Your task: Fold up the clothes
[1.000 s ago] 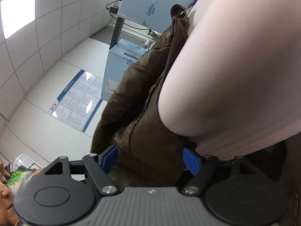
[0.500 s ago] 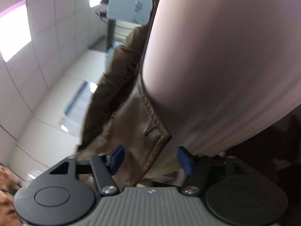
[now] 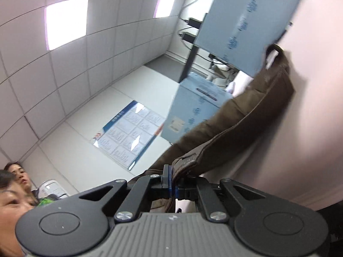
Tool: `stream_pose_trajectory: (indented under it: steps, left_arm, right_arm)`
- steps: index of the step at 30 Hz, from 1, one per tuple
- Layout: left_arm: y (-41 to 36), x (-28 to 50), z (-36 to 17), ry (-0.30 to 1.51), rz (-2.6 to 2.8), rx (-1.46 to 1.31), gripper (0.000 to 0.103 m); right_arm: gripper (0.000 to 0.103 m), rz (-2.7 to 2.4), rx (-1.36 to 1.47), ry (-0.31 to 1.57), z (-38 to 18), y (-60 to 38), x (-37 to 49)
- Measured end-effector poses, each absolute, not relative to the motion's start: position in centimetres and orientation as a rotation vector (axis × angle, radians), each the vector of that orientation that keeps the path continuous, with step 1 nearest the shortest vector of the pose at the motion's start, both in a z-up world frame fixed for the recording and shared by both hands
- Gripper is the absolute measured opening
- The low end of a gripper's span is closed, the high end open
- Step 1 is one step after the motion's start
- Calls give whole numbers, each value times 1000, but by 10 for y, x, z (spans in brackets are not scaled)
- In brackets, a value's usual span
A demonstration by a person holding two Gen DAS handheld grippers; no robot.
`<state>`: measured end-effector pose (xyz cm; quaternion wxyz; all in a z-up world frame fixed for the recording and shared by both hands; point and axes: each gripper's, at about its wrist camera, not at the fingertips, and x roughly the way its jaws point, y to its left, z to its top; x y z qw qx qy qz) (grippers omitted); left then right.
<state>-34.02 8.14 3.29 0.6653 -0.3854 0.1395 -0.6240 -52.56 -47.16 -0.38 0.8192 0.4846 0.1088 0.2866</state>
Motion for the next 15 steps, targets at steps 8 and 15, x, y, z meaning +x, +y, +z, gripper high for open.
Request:
stream_pose_trajectory:
  steps: [8, 15]
  left_arm:
    - [75, -310, 45, 345, -1266, -1001, 12]
    - [64, -253, 50, 497, -960, -1069, 13]
  right_arm:
    - [3, 659, 1128, 113, 33, -488, -481]
    - [3, 607, 1209, 225, 63, -493, -375]
